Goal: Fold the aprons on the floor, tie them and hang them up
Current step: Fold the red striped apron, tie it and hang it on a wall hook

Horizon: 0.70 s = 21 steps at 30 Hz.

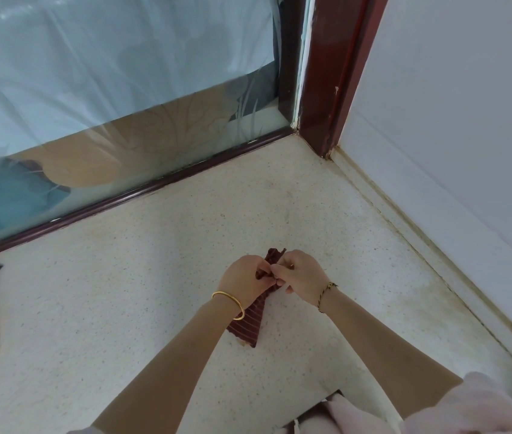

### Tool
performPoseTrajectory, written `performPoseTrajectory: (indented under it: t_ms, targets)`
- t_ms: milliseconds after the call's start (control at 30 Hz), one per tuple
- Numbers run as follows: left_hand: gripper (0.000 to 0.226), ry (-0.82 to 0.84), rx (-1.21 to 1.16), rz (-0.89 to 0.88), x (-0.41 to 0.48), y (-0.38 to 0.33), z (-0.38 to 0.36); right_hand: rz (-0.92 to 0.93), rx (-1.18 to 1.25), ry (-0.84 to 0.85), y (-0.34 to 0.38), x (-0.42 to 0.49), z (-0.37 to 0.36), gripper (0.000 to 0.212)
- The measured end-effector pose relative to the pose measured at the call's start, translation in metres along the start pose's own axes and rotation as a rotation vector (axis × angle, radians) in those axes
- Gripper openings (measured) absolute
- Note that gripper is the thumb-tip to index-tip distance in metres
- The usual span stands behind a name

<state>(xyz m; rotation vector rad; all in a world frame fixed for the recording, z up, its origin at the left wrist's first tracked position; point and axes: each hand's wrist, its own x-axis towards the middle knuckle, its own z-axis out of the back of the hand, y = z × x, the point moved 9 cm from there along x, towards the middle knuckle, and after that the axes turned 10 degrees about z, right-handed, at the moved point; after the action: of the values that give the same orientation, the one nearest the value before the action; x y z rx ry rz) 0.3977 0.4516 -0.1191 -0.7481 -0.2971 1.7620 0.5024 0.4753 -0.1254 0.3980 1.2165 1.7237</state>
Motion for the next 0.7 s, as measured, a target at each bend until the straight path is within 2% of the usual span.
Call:
performPoseTrajectory:
  t_ms: [67,200,333,500,633,700]
  targets:
    - [0.018,-0.015,0.039,0.007,0.001,-0.002,0.001,0.040,0.024,-0.015,0.006,0.000,0.000,0.028]
    - [0.016,-0.012,0.015,0.042,0.005,0.006,-0.001,0.026,0.275,-0.067,-0.001,-0.001,0.000,0.024]
    - [0.014,0.008,-0.021,0.052,0.006,0.009,-0.004,0.069,0.182,0.061,-0.002,-0.001,-0.013,0.044]
    - [0.008,0.024,-0.071,0.079,0.005,0.009,-0.006,0.131,-0.019,0.027,-0.001,0.003,-0.010,0.031]
    - [0.009,0.075,-0.207,0.123,0.007,0.014,-0.008,0.138,0.009,-0.040,-0.002,0.001,-0.002,0.012]
    - [0.008,0.107,-0.251,0.125,0.008,0.015,-0.009,0.145,-0.048,-0.033,-0.002,0.001,-0.001,0.010]
